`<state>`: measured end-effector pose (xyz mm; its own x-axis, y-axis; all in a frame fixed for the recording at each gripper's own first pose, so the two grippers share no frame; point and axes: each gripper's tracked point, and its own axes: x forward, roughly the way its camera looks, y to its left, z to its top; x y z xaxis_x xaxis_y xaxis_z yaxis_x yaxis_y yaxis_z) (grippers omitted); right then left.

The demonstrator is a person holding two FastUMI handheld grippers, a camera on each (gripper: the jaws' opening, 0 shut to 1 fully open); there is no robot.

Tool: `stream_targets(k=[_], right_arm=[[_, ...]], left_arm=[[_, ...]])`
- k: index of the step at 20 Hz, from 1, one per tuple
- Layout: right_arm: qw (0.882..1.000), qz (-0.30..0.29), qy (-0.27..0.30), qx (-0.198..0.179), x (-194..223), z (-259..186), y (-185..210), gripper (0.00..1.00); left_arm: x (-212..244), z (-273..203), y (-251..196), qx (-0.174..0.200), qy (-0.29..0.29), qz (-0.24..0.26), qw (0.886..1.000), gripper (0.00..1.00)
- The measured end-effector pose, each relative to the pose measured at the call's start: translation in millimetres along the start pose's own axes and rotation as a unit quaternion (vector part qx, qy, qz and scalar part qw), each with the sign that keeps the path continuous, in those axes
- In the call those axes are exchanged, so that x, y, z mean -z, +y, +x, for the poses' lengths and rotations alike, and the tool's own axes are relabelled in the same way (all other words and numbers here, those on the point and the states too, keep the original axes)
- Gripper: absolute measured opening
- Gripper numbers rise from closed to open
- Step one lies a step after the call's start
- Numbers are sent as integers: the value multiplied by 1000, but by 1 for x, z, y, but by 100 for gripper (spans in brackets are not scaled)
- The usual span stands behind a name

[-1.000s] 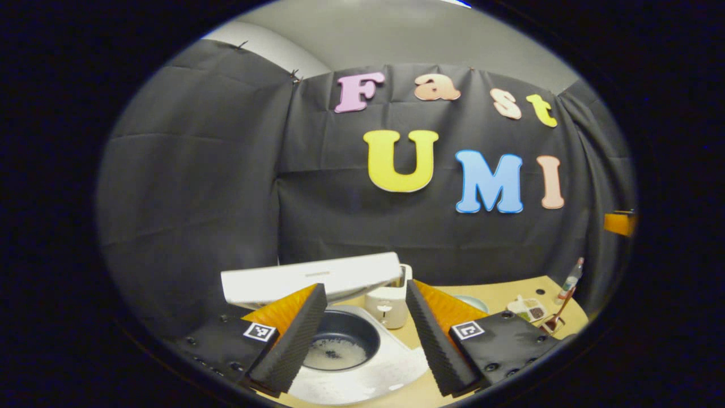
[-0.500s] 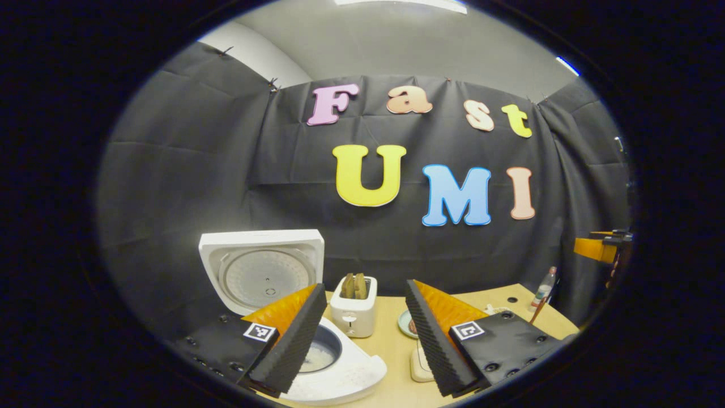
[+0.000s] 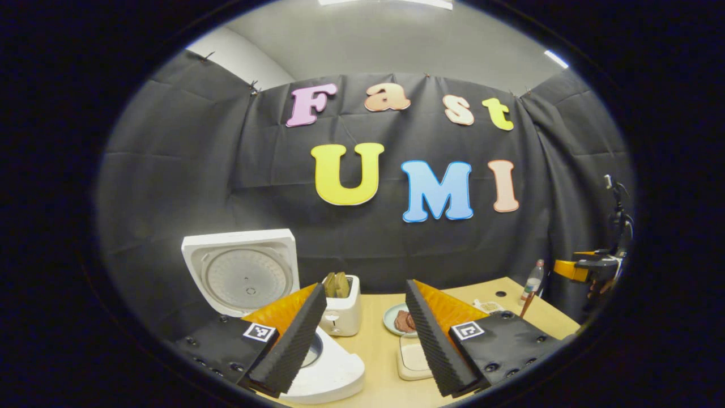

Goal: Close the left gripper, press the button to open the rice cooker; take a wooden spoon from the chopstick holder with the right hand, scoop a spoonful of rice and pour it into the rice cooker, then put the wooden spoon back into the chopstick holder.

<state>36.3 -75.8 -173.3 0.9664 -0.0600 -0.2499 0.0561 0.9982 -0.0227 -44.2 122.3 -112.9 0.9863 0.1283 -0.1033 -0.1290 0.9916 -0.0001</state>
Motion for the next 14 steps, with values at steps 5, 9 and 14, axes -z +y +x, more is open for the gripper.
stream_targets(k=[5,9,14], right_arm=[[998,19,52,-12,48,40,-3,97],[994,21,102,-24,93,74,-4,97],[986,54,158,-23,135,113,-9,96]], left_arm=[[-13,2,-13,-5,-2,18,1000,97],[-22,2,-23,-14,-7,9,1000,96],[-17,2,-20,-42,6,9,999,98]])
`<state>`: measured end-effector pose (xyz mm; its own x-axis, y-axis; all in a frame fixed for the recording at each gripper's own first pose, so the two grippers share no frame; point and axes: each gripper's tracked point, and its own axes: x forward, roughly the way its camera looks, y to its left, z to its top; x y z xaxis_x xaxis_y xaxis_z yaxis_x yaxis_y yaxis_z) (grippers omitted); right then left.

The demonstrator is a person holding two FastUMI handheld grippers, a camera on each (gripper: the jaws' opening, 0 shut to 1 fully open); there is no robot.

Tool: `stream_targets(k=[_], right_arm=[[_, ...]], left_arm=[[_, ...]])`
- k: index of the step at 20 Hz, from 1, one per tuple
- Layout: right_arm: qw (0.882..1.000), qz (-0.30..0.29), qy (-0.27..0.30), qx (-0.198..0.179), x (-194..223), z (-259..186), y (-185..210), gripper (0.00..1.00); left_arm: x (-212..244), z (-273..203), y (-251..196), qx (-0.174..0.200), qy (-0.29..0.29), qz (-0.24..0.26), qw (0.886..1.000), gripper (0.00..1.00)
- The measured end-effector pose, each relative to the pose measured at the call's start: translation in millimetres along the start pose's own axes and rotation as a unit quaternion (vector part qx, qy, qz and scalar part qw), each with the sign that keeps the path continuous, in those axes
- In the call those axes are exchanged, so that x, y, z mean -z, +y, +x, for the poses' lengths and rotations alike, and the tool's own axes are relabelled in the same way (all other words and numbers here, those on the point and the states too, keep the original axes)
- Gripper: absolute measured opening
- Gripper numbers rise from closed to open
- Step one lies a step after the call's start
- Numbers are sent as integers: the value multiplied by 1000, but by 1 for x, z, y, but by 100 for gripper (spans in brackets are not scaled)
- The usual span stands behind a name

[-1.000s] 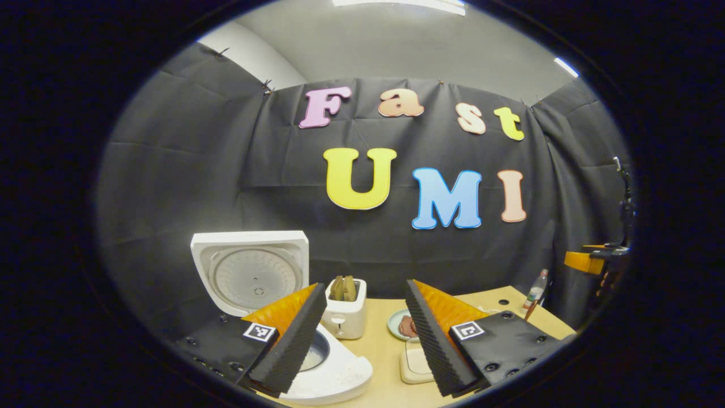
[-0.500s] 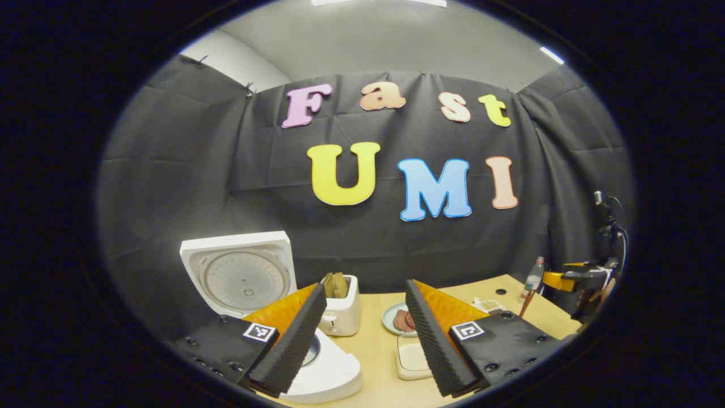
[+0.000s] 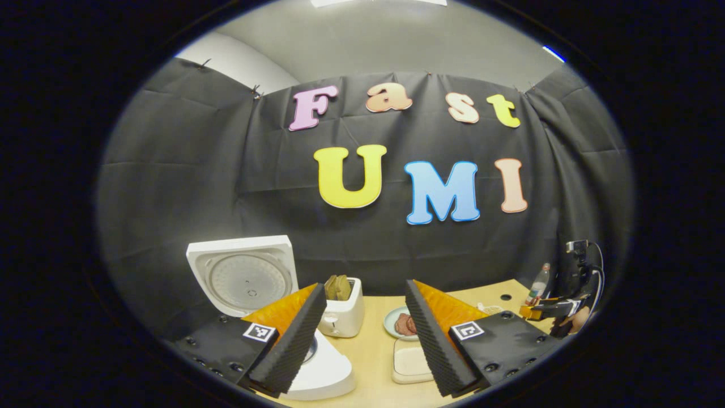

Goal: Close the left gripper, press the button to open the rice cooker; take a wooden spoon from the chopstick holder with the right hand, scoop a spoonful of rice and pour it into the rice cooker, then put the wooden spoon back into the chopstick holder.

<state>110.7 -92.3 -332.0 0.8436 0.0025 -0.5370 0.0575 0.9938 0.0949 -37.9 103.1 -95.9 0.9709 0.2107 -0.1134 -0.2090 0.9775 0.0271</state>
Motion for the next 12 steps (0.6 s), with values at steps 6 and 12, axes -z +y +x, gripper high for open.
stream_targets(k=[6,12], right_arm=[[998,32,23,-42,9,26,13,59],[995,60,21,-81,6,7,34,13]], left_arm=[[3,6,11,-15,7,-12,1000,96],[3,5,6,1,1,-15,1000,96]])
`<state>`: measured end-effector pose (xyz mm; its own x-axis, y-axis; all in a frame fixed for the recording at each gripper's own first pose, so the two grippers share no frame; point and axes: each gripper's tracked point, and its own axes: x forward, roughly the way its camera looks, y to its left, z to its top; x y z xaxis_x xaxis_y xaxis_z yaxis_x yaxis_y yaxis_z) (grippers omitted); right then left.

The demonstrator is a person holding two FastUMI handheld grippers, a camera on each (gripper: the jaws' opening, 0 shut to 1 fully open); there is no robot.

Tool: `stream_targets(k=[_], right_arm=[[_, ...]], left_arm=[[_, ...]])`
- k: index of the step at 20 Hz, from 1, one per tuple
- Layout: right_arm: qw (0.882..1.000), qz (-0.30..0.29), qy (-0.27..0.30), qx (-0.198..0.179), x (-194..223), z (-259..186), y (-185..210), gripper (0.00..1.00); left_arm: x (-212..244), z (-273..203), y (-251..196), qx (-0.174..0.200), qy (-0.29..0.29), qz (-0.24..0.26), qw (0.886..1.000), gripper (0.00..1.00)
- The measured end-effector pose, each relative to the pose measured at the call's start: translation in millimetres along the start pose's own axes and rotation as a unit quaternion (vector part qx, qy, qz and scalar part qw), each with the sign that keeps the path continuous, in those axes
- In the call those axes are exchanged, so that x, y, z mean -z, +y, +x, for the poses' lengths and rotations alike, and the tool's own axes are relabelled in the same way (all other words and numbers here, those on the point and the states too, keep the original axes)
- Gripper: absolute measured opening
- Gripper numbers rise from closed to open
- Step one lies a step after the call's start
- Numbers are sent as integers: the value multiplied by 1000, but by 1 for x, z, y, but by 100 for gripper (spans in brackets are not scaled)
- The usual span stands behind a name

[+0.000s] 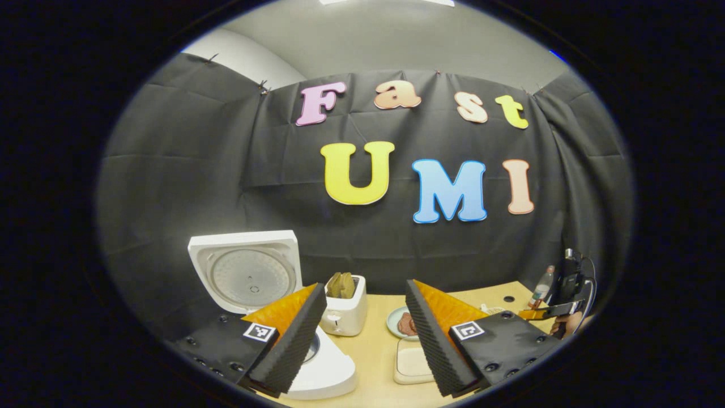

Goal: Close the left gripper, press the button to open the rice cooker; take a wooden spoon from the chopstick holder with the right hand, scoop a spoonful of rice and pour it into the rice cooker, then put the wooden spoon back into the chopstick holder.

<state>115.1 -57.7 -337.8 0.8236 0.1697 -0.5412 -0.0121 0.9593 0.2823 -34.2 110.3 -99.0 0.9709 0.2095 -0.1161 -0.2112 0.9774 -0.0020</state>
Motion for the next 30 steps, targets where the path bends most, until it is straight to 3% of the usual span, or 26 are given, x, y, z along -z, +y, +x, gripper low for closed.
stream_targets(k=[1,2,10,17,23,27,30], right_arm=[[1000,-7,-6,6,-1,-3,1,13],[1000,-14,-14,9,-7,-10,3,7],[997,-21,-73,15,-56,-69,35,7],[993,-15,-102,-60,-92,-102,123,7],[991,-59,-85,-81,-70,-74,189,7],[993,-84,-61,-58,-43,-45,205,7],[992,-111,-43,-38,-24,-27,209,7]], left_arm=[[-1,-2,0,4,-3,3,1000,96],[-3,-2,0,8,-6,5,1000,96],[-27,-17,-2,44,-47,8,998,97],[-39,-24,0,63,-73,-2,995,97],[-47,-22,13,80,-80,9,994,97],[-46,-21,20,92,-84,6,992,96],[-37,-22,38,80,-81,4,994,99]])
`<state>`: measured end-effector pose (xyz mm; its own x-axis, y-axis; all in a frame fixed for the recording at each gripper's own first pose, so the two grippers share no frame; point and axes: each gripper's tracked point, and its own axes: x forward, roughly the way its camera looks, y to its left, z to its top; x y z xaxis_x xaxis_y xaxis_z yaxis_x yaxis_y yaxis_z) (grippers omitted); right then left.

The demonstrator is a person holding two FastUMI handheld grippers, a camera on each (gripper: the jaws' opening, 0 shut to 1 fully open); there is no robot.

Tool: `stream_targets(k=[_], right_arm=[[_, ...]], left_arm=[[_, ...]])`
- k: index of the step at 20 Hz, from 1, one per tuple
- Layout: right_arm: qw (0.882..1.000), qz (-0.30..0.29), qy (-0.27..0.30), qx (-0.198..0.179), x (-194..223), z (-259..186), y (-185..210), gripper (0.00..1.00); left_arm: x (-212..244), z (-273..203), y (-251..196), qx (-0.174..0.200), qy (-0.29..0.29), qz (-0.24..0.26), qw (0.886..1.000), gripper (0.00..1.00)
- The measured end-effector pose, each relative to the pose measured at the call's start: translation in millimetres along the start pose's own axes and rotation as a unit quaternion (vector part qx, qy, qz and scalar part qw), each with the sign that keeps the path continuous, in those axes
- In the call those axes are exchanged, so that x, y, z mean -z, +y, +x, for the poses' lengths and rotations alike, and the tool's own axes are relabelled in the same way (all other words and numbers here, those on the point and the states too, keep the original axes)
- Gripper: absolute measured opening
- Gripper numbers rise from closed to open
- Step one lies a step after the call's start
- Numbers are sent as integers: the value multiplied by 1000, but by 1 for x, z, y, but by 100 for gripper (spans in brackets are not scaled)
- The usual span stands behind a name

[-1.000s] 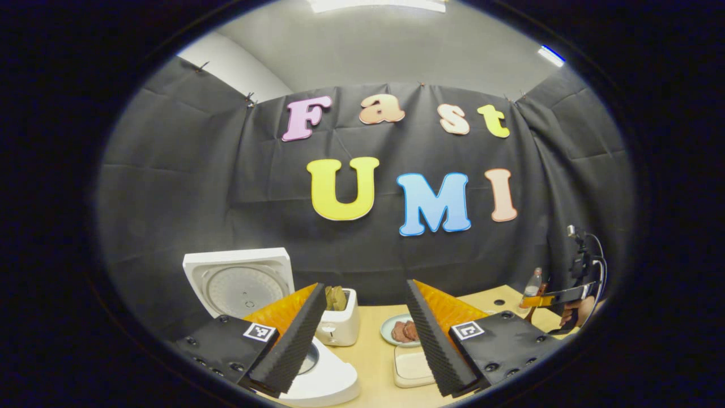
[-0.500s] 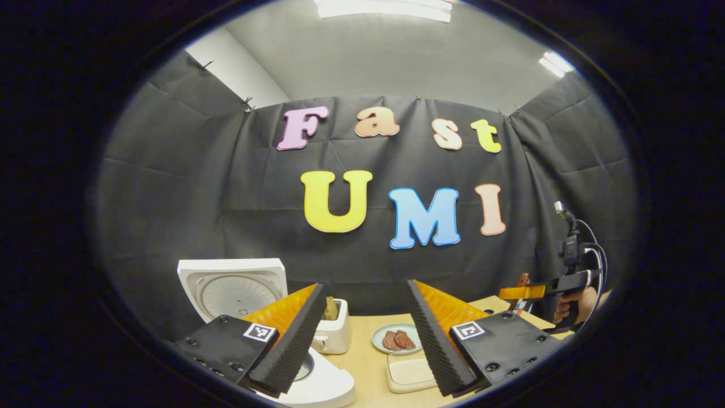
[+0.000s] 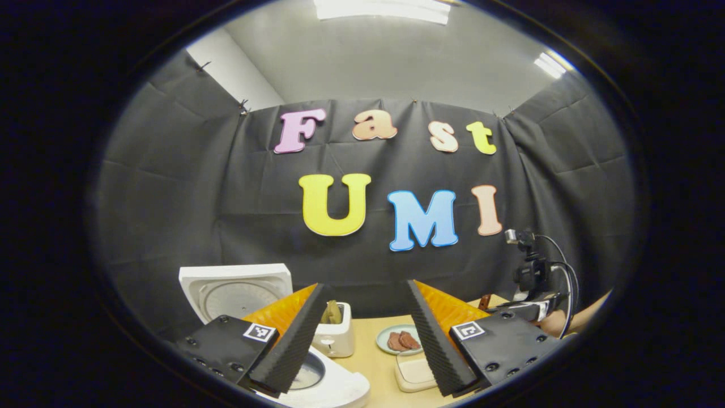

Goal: Close the left gripper, press the button to open the rice cooker; take a wooden spoon from the chopstick holder with the right hand, scoop a spoonful of rice and pour it into the rice cooker, then put the wooden spoon back into the chopstick holder.

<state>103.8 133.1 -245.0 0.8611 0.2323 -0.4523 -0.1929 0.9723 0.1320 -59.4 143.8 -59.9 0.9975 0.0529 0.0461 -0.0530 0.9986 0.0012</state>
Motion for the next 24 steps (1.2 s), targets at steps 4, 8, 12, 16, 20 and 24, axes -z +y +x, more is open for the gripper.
stream_targets(k=[4,8,12,16,20,24], right_arm=[[998,-36,42,19,38,33,2,7],[993,-79,80,28,77,57,11,7],[995,-19,101,-6,92,63,45,7],[988,100,111,-27,93,63,50,7],[962,249,109,-31,94,58,25,7],[946,309,86,-35,78,45,4,7]], left_arm=[[20,-4,19,-14,21,-20,999,97],[20,-10,41,-39,23,-17,999,99],[34,-22,61,-69,45,-23,996,99],[41,-30,68,-86,56,-33,994,99],[37,-24,66,-92,56,-20,994,97],[32,-18,51,-80,53,-12,995,99]])
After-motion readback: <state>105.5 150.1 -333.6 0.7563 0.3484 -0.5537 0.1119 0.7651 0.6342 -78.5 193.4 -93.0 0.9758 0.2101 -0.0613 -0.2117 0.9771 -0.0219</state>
